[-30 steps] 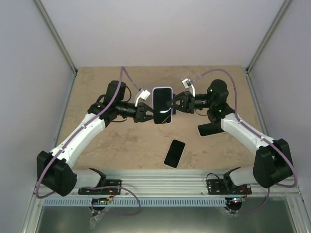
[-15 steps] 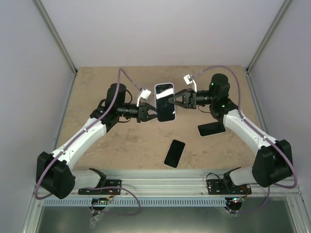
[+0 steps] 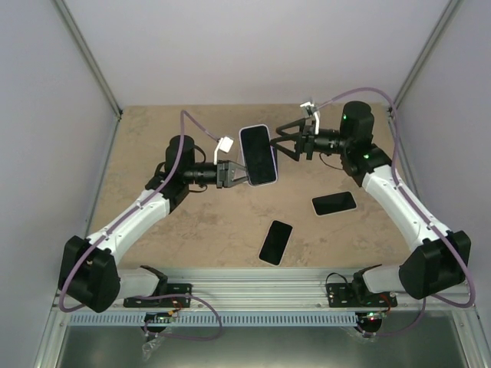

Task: Take the phone out of the phone case
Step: Remove the phone case from the phone.

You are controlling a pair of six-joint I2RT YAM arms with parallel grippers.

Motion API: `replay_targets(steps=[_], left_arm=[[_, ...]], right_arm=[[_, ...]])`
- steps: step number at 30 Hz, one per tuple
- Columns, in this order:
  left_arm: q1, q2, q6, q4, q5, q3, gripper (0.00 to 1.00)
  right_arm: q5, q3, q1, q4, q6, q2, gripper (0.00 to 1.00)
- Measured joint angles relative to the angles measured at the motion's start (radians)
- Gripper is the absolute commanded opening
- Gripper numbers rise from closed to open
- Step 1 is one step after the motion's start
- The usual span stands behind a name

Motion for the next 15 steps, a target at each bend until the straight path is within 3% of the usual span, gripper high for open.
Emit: replay_targets(steps=[4, 15], left_arm=[[0.021, 0.011, -0.082, 0.072, 0.006, -0.013, 0.00], [0.066, 0.134, -0.306, 0.184, 0.031, -0.032, 0.00]], right_arm=[[0.074, 0.037, 0.001, -0.084, -0.121, -0.014, 0.91], [0.325, 0.046, 0.117, -0.243, -0.450, -0.064, 0.87]])
